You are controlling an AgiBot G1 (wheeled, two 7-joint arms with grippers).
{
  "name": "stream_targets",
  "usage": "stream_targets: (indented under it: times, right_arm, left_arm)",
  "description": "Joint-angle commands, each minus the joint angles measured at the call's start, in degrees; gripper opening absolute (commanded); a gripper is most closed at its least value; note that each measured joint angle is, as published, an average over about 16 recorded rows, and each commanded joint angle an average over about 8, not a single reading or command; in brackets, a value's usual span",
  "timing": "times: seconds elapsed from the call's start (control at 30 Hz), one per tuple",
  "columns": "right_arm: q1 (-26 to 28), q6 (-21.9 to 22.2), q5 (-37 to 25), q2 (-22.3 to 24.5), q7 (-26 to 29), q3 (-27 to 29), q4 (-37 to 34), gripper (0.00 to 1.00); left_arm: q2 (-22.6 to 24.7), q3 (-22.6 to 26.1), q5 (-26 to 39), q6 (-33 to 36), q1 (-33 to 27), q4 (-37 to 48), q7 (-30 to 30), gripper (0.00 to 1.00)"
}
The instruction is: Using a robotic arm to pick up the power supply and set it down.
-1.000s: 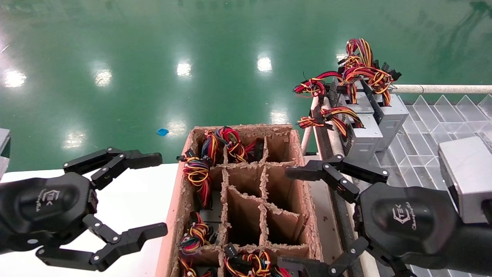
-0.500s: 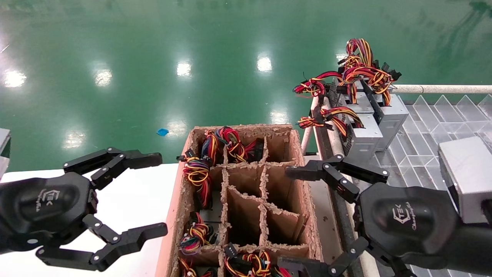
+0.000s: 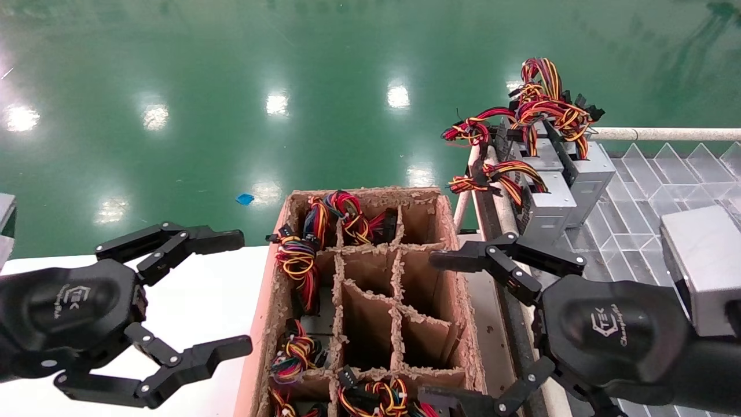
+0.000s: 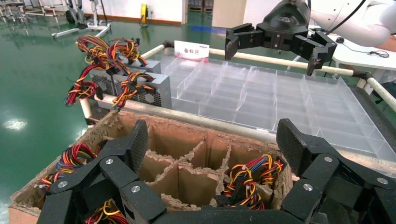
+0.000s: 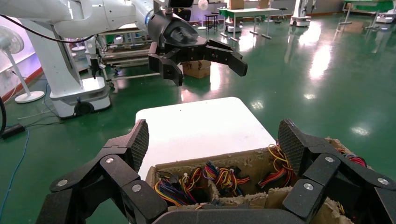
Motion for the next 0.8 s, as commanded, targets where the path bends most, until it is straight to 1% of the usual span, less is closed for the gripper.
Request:
stream_targets:
  times: [0.03, 0.8]
  right_arm:
    - [0.0, 0.0, 0.0, 0.0, 0.0, 0.0, 0.0, 1.0]
    - [0.0, 0.0, 0.01, 0.0, 0.0, 0.0, 0.0, 1.0]
  left_arm:
    - [0.0, 0.0, 0.0, 0.0, 0.0, 0.0, 0.0, 1.0]
    - [0.0, 0.0, 0.0, 0.0, 0.0, 0.0, 0.0, 1.0]
